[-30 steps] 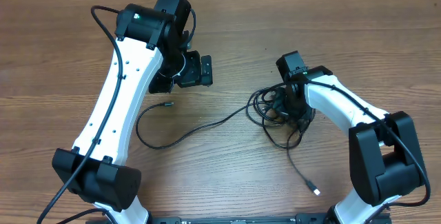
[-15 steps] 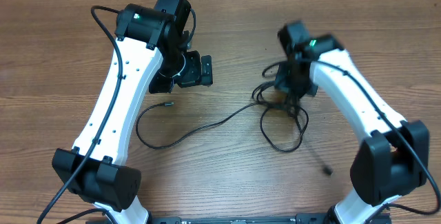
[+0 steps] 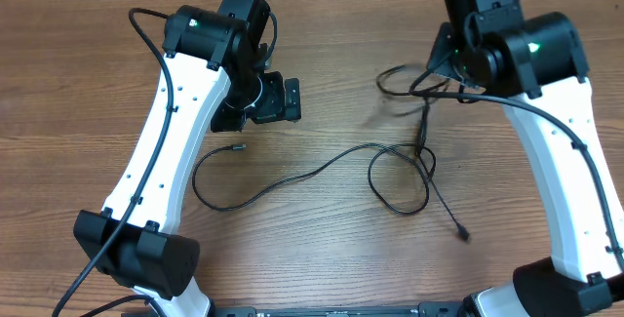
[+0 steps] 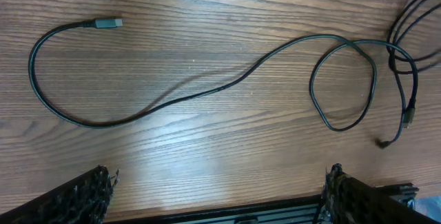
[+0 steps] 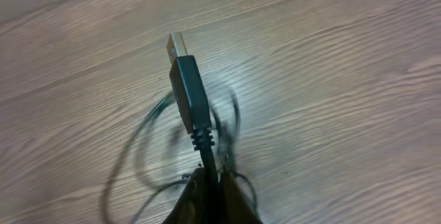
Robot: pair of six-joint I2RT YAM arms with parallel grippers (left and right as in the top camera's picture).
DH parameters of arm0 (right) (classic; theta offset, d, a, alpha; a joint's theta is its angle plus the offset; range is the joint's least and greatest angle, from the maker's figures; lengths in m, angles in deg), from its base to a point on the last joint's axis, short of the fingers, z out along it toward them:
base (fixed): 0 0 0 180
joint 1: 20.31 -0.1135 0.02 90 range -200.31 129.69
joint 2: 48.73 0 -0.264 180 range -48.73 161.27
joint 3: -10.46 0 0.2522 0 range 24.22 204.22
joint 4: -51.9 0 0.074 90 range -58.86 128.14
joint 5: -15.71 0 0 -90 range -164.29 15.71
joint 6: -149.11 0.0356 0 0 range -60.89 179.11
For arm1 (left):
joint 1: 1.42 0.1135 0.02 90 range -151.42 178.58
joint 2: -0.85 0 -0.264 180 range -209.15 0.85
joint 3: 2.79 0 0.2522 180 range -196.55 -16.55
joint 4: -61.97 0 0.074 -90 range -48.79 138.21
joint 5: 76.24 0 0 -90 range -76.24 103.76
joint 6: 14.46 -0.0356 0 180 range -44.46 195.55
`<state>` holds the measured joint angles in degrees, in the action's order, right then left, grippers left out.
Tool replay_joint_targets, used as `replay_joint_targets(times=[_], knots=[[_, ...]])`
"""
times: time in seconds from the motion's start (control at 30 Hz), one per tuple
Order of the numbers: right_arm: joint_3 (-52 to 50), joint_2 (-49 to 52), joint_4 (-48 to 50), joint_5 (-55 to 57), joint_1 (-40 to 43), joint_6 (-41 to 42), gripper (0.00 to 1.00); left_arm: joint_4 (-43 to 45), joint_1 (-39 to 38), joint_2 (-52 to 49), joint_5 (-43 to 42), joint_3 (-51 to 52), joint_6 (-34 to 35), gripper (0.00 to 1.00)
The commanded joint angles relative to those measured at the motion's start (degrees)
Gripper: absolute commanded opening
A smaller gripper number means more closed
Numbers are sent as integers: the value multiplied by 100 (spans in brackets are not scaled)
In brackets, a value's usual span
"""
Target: Untangle cables
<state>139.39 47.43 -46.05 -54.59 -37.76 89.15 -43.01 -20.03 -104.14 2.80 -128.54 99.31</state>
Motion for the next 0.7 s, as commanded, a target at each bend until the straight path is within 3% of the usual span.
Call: replay_joint_targets(times=[0.0,0.13,0.53,0.67], knots=[[26,103,-57,376,297,278,4,7,22,138,-48,-109,-85,99],[17,291,-157,527,824,774,4,7,22,138,-48,-109,-85,100],[-339,750,-293,15,1941,745,4,7,22,138,-48,-109,-85,100],[-555,754,-122,15,2258,750,9,7,22,138,-48,-109,-85,100]])
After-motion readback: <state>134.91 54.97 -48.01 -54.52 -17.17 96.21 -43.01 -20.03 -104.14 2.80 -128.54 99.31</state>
